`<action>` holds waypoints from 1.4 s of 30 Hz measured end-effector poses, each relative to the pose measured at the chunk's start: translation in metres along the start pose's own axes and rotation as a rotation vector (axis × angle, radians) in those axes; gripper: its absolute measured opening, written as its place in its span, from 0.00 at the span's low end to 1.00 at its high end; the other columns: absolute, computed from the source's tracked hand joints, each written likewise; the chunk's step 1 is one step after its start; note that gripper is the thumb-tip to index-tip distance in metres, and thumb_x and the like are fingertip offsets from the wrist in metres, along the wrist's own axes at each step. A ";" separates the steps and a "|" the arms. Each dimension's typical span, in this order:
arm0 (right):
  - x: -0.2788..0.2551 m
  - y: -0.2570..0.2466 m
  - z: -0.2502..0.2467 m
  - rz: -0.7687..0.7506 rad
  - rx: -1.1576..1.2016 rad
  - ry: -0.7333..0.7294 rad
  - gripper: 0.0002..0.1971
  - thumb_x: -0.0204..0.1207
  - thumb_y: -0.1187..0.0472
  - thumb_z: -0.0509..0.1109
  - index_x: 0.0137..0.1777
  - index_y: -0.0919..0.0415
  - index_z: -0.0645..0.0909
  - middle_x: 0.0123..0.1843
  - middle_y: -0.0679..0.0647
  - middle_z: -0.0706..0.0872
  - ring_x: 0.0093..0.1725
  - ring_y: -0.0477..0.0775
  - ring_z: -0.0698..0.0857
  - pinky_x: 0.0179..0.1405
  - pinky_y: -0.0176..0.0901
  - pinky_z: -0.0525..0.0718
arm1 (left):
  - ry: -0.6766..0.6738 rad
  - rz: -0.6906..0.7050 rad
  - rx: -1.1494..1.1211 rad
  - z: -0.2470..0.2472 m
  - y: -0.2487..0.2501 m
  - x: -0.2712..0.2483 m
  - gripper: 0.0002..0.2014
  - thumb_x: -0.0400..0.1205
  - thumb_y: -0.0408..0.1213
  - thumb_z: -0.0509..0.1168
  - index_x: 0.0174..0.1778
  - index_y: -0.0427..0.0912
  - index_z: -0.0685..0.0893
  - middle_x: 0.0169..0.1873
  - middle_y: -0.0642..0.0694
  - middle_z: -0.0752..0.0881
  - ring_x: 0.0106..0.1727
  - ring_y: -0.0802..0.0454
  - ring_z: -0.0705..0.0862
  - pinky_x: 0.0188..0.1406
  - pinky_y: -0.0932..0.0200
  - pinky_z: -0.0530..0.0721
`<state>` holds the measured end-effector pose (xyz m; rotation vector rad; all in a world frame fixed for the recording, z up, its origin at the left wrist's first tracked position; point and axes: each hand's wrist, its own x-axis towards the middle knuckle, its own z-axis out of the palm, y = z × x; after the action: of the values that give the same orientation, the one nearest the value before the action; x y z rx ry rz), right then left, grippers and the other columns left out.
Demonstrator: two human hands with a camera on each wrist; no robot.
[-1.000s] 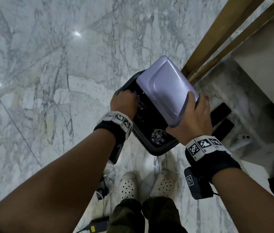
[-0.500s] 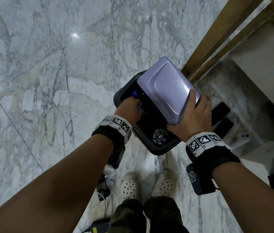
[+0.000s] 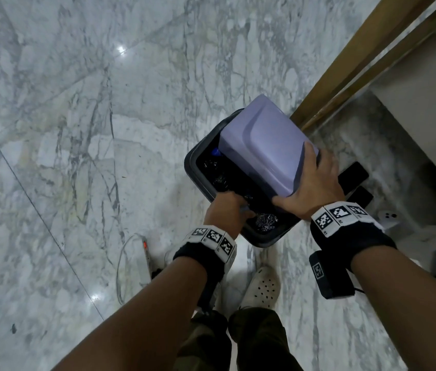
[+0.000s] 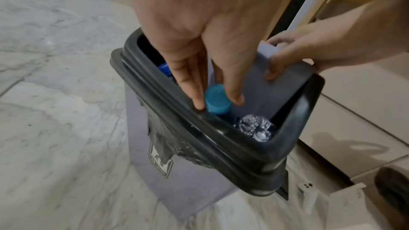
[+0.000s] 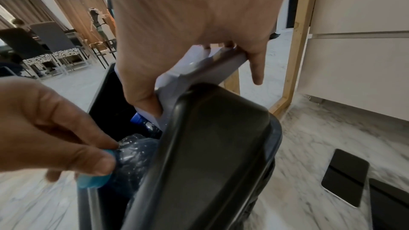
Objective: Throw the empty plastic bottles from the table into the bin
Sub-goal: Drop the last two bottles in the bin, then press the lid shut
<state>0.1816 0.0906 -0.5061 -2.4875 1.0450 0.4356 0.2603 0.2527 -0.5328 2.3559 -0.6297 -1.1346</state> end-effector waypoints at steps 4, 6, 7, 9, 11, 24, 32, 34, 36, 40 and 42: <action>0.005 0.004 0.001 -0.022 0.007 0.000 0.65 0.52 0.42 0.82 0.83 0.58 0.45 0.82 0.68 0.53 0.83 0.70 0.50 0.78 0.67 0.61 | -0.005 0.008 0.077 -0.001 -0.001 0.005 0.13 0.73 0.45 0.73 0.43 0.37 0.91 0.41 0.38 0.90 0.46 0.39 0.88 0.50 0.46 0.87; 0.005 0.005 0.003 -0.031 0.017 -0.007 0.64 0.51 0.43 0.83 0.82 0.58 0.47 0.81 0.68 0.54 0.82 0.70 0.51 0.78 0.66 0.61 | 0.003 0.017 0.077 -0.002 -0.003 0.004 0.12 0.73 0.44 0.73 0.40 0.37 0.90 0.38 0.37 0.90 0.43 0.38 0.88 0.47 0.45 0.88; 0.006 0.006 0.003 -0.034 0.025 -0.010 0.64 0.51 0.43 0.83 0.82 0.59 0.47 0.81 0.67 0.55 0.82 0.70 0.52 0.78 0.65 0.61 | 0.004 0.018 0.076 -0.003 -0.005 0.003 0.12 0.73 0.43 0.73 0.38 0.36 0.90 0.37 0.37 0.89 0.42 0.38 0.88 0.47 0.44 0.88; 0.007 0.007 0.002 -0.044 0.043 -0.022 0.63 0.52 0.44 0.83 0.82 0.59 0.48 0.81 0.67 0.56 0.82 0.70 0.53 0.77 0.65 0.61 | -0.002 0.041 0.062 -0.004 -0.009 0.002 0.09 0.73 0.41 0.72 0.37 0.37 0.90 0.36 0.37 0.89 0.42 0.38 0.88 0.46 0.44 0.88; 0.011 0.009 -0.002 -0.054 0.064 -0.031 0.62 0.54 0.46 0.83 0.83 0.59 0.48 0.81 0.66 0.56 0.81 0.68 0.53 0.77 0.64 0.60 | 0.003 0.052 0.053 -0.006 -0.014 -0.001 0.08 0.75 0.39 0.69 0.44 0.42 0.91 0.42 0.40 0.90 0.45 0.40 0.88 0.48 0.46 0.88; -0.011 0.002 -0.003 -0.060 0.048 0.099 0.62 0.51 0.45 0.82 0.82 0.55 0.48 0.81 0.63 0.55 0.81 0.67 0.54 0.67 0.64 0.73 | 0.079 0.014 0.201 -0.003 -0.006 0.001 0.09 0.78 0.37 0.65 0.50 0.41 0.87 0.50 0.42 0.88 0.54 0.41 0.86 0.45 0.51 0.82; -0.007 0.007 -0.003 -0.008 -0.001 -0.026 0.66 0.55 0.39 0.81 0.84 0.48 0.38 0.87 0.58 0.40 0.86 0.62 0.41 0.75 0.62 0.66 | 0.173 0.052 0.597 0.007 -0.009 0.028 0.13 0.76 0.44 0.67 0.55 0.47 0.88 0.56 0.47 0.83 0.62 0.43 0.76 0.54 0.49 0.74; -0.006 0.007 -0.003 0.001 -0.014 -0.067 0.67 0.55 0.38 0.81 0.84 0.48 0.36 0.87 0.57 0.36 0.86 0.60 0.38 0.77 0.61 0.64 | 0.175 0.039 0.622 0.006 -0.010 0.033 0.14 0.76 0.44 0.67 0.56 0.46 0.88 0.57 0.46 0.83 0.62 0.42 0.76 0.55 0.48 0.74; -0.005 0.008 -0.005 0.000 -0.015 -0.095 0.67 0.56 0.38 0.80 0.84 0.47 0.34 0.87 0.56 0.34 0.86 0.59 0.36 0.78 0.61 0.62 | 0.168 0.037 0.634 0.003 -0.012 0.035 0.16 0.76 0.46 0.66 0.57 0.47 0.87 0.58 0.45 0.82 0.63 0.42 0.76 0.55 0.48 0.74; -0.003 0.009 -0.007 -0.006 0.001 -0.118 0.66 0.58 0.38 0.80 0.84 0.48 0.35 0.87 0.56 0.34 0.85 0.59 0.34 0.80 0.63 0.57 | 0.083 0.081 0.565 -0.005 -0.016 0.030 0.19 0.79 0.51 0.63 0.64 0.50 0.85 0.61 0.43 0.77 0.65 0.42 0.73 0.56 0.49 0.77; -0.003 0.009 -0.009 -0.008 0.012 -0.123 0.65 0.58 0.39 0.80 0.84 0.48 0.36 0.87 0.56 0.35 0.85 0.60 0.36 0.80 0.63 0.56 | 0.041 0.083 0.472 -0.013 -0.019 0.027 0.21 0.79 0.53 0.64 0.66 0.50 0.84 0.63 0.42 0.75 0.68 0.42 0.72 0.58 0.47 0.79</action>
<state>0.1747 0.0824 -0.4993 -2.4192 0.9863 0.5706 0.2893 0.2547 -0.5524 2.6981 -1.0665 -0.9798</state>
